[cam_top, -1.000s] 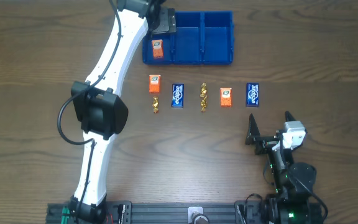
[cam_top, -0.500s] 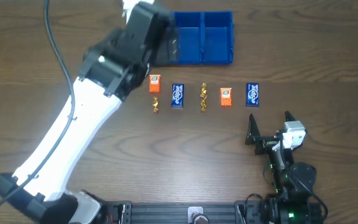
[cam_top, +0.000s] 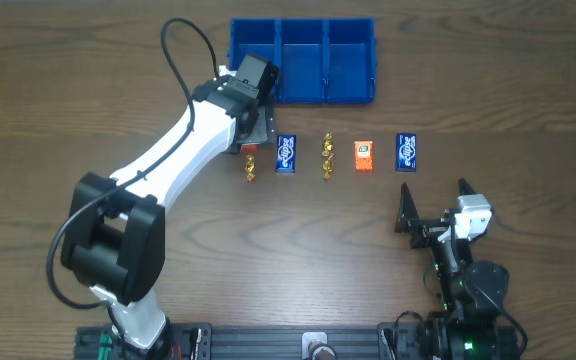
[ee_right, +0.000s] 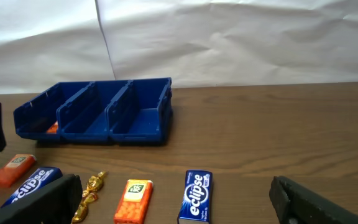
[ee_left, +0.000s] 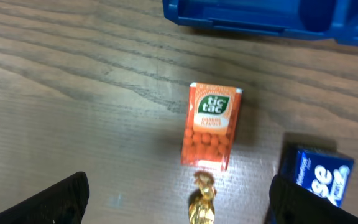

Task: Sort Candies Into Trays

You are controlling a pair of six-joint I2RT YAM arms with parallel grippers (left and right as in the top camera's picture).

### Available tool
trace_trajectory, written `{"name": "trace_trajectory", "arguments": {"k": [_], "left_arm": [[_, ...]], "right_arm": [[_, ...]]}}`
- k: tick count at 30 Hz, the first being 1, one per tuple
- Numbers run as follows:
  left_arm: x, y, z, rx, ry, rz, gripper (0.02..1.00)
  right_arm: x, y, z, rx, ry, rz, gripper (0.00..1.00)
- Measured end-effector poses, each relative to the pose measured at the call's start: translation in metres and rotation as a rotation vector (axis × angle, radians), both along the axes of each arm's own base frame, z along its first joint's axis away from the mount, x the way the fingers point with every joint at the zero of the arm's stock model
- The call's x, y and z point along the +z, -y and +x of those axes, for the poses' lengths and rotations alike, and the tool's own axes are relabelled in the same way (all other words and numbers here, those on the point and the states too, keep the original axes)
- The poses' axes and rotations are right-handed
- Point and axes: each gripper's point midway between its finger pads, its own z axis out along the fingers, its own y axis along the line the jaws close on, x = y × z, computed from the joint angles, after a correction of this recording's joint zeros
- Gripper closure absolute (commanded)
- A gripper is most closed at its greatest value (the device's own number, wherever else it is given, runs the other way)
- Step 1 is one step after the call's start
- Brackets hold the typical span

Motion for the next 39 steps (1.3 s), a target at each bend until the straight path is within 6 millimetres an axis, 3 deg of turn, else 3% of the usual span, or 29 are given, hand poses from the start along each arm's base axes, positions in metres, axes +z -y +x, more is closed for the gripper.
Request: {"name": "trace_trajectory", "arguments": {"k": [12,26,32,36,39], "left_arm": [[-0.037,0.013,0.001,-0.048,-0.072,-0.037,0.121],[-0.044,0.010,0.007,-0.072,-0.089,-0.076,0.150],[-0.057,0.011,0.007,-0.077,-0.112,-0.084,0.165],[-0.063,0.011,0.006,-0.084,-0.124,-0.082,0.240],[-0.066,0.012,0.006,-0.094,-0.129,-0.083,0.364]], "right_arm": [[0.000,0.000,0.000,0.000,0.000,0.000,0.003],[0.000,0.000,0.000,0.000,0.000,0.000,0.005],[0.000,0.000,0.000,0.000,0.000,0.000,0.003],[0.000,0.000,0.000,0.000,0.000,0.000,0.003],[0.000,0.000,0.000,0.000,0.000,0.000,0.003]]}}
